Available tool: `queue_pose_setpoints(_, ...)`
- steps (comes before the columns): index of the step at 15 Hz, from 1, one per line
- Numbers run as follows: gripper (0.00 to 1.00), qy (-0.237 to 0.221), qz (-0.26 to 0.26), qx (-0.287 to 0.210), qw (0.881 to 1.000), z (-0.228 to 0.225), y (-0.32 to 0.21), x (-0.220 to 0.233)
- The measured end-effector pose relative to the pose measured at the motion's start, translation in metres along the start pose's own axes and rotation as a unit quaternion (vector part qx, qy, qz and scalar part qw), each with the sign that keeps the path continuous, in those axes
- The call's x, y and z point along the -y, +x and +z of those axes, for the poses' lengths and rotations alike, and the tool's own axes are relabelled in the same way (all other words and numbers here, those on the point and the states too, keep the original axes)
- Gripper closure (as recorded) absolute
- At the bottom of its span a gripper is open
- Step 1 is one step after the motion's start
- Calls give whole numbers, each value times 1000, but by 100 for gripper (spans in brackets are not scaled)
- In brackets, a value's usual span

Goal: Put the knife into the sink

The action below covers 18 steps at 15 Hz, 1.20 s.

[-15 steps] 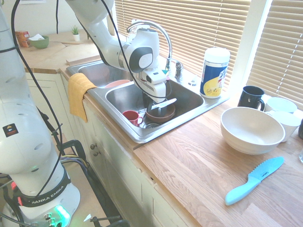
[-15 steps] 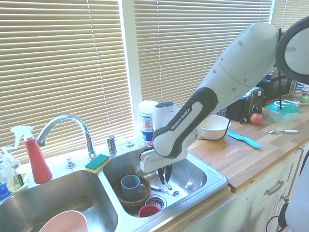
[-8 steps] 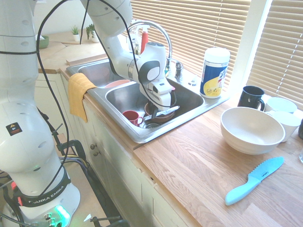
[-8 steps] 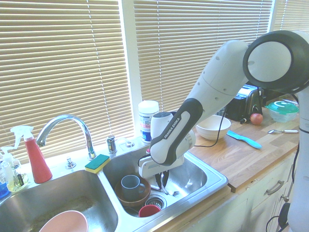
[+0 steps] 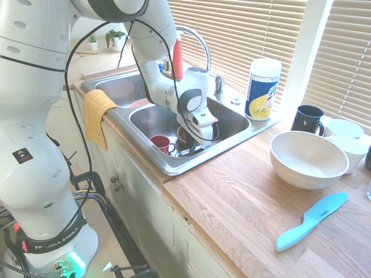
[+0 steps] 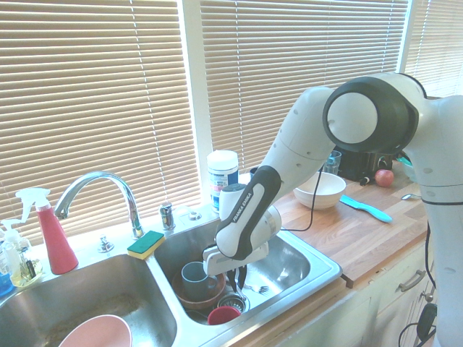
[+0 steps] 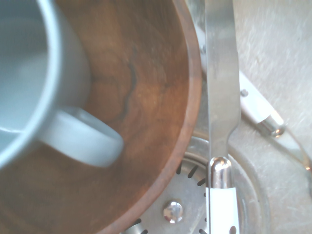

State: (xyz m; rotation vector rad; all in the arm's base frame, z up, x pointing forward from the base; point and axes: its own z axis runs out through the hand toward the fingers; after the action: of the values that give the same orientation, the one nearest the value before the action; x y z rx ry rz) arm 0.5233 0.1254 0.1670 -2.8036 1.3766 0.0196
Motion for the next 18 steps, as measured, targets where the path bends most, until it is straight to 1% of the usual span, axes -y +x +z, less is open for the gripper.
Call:
queue_pose_setpoints(1,0,1,4,1,1000,4,1,-1)
queue_pose_setpoints(6,0,4,20,5,1000,10,6,-4)
queue_pose_setpoints(12,0,6,4,6,1000,16,8,-5)
queue_pose_setpoints(18,0,3,2,3,1000,22,8,-7)
